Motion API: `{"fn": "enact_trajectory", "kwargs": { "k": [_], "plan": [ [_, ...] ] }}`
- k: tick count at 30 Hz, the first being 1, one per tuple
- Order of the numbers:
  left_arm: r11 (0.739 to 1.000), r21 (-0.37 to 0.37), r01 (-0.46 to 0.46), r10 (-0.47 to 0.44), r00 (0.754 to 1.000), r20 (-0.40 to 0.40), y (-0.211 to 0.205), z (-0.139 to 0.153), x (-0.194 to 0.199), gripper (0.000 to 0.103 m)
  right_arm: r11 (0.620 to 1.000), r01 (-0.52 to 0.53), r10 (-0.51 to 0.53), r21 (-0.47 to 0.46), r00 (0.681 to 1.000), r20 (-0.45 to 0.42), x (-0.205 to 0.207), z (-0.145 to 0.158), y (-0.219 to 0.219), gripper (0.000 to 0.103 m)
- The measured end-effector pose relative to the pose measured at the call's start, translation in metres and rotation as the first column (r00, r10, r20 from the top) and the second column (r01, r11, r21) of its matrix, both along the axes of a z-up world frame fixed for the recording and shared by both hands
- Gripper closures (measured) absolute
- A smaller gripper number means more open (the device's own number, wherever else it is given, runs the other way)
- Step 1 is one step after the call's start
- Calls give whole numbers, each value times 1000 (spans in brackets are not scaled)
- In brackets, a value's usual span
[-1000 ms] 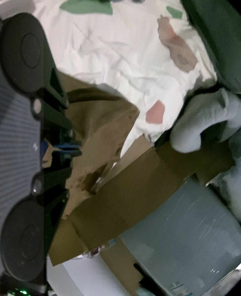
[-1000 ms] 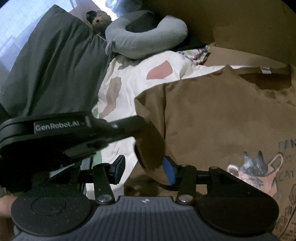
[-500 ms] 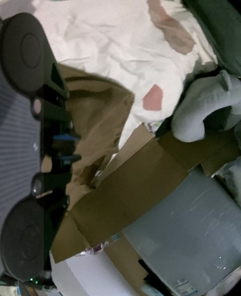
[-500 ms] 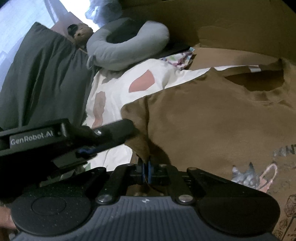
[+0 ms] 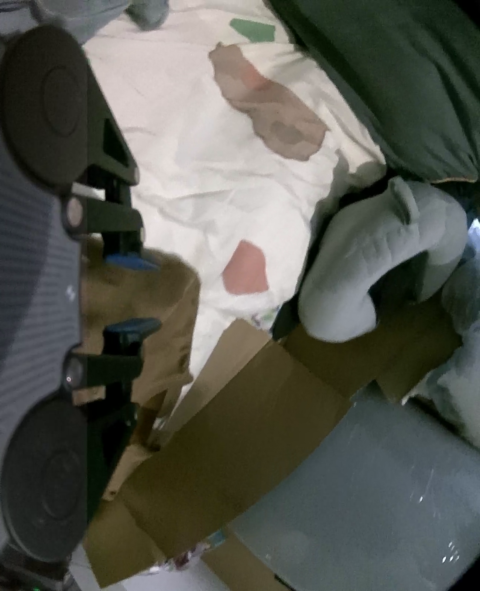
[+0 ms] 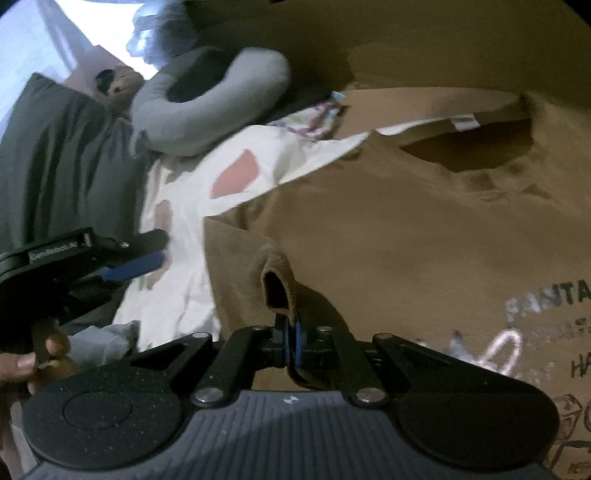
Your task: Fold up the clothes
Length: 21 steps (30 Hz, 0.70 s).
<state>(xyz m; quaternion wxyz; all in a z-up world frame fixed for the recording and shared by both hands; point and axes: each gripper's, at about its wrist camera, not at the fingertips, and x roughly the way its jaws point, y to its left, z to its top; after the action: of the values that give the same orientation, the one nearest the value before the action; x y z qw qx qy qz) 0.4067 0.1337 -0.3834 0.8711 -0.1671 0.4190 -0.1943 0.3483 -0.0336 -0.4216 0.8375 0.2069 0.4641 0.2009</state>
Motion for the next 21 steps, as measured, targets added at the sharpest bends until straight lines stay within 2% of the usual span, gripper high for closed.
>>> {"fn": "enact_trajectory", "kwargs": {
  "k": [3, 5, 6, 7, 10, 15, 21],
  "plan": [
    [1000, 16, -25, 25, 1000, -12, -2, -5, 15, 72, 999, 16, -17, -39, 999, -29, 8, -9, -2, 97],
    [999, 27, -39, 40, 999, -20, -5, -9, 25, 72, 999, 39, -41, -32, 998, -50, 12, -16, -7, 76],
    [999, 33, -43, 44, 999, -24, -7, -11, 30, 72, 998, 51, -53, -23, 997, -63, 14, -20, -9, 52],
    [998, 39, -38, 39, 999, -25, -9, -12, 34, 72, 998, 63, -64, -13, 995, -75, 16, -24, -11, 46],
    [997, 69, -31, 32, 999, -25, -16, -15, 45, 71, 996, 85, -81, 27, 991, -106, 22, -31, -17, 46],
    [998, 65, -19, 21, 999, -32, -24, -18, 60, 70, 992, 107, -97, 68, 987, -131, 29, -38, -22, 46],
    [994, 98, 38, -32, 998, -59, -43, -28, 72, 71, 989, 106, -91, 104, 986, -142, 38, -49, -22, 48]
  ]
}}
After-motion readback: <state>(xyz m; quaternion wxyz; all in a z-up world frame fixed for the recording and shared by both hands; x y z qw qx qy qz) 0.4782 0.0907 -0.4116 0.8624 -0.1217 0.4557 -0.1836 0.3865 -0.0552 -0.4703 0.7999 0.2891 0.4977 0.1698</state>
